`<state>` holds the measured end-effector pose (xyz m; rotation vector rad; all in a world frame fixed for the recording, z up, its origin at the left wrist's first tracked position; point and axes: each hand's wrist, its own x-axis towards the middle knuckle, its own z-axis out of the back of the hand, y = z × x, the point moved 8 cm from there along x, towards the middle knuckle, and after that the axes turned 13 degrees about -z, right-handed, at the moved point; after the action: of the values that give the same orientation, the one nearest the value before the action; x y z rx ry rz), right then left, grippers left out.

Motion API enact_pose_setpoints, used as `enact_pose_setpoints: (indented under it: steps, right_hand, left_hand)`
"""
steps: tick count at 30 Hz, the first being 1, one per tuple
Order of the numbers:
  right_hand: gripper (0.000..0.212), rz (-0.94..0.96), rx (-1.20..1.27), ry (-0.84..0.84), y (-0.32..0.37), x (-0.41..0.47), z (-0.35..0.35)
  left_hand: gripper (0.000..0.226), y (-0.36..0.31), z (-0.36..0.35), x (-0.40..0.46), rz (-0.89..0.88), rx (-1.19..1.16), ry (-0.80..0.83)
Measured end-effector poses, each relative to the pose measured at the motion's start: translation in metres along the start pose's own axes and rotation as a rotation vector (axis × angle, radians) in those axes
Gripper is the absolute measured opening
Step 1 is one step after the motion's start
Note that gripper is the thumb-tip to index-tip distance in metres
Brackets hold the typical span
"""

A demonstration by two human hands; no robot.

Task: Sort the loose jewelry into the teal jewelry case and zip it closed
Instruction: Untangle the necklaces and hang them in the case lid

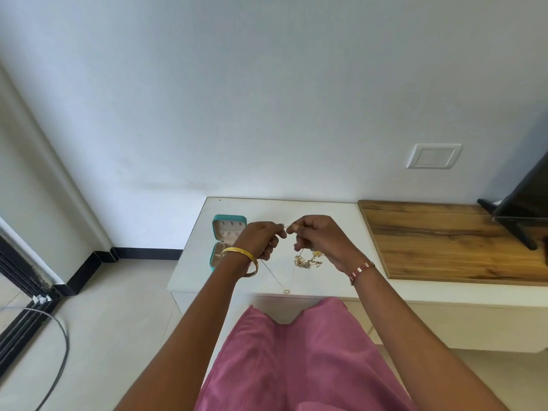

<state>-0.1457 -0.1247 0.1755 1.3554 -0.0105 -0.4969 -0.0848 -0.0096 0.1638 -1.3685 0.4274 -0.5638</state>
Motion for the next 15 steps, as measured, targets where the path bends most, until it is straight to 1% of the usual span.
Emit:
enact_pose_setpoints:
  steps: [5, 10, 12, 15]
  right_hand:
    - [0.021, -0.011, 0.161, 0.064, 0.015, -0.005, 0.004]
    - [0.023, -0.017, 0.317, 0.116, 0.034, -0.007, 0.002]
    - [0.024, -0.03, 0.389, 0.121, 0.038, -0.007, 0.004]
    - [0.022, -0.032, 0.449, 0.102, 0.042, -0.007, 0.013]
  left_hand:
    - [0.03, 0.013, 0.006, -0.003, -0.026, 0.074, -0.022]
    - [0.027, 0.012, -0.007, -0.005, -0.119, 0.151, 0.059]
    - [0.027, 0.013, -0.011, -0.004, -0.147, 0.217, 0.072]
    - [0.02, 0.016, -0.018, -0.006, -0.18, 0.274, 0.107]
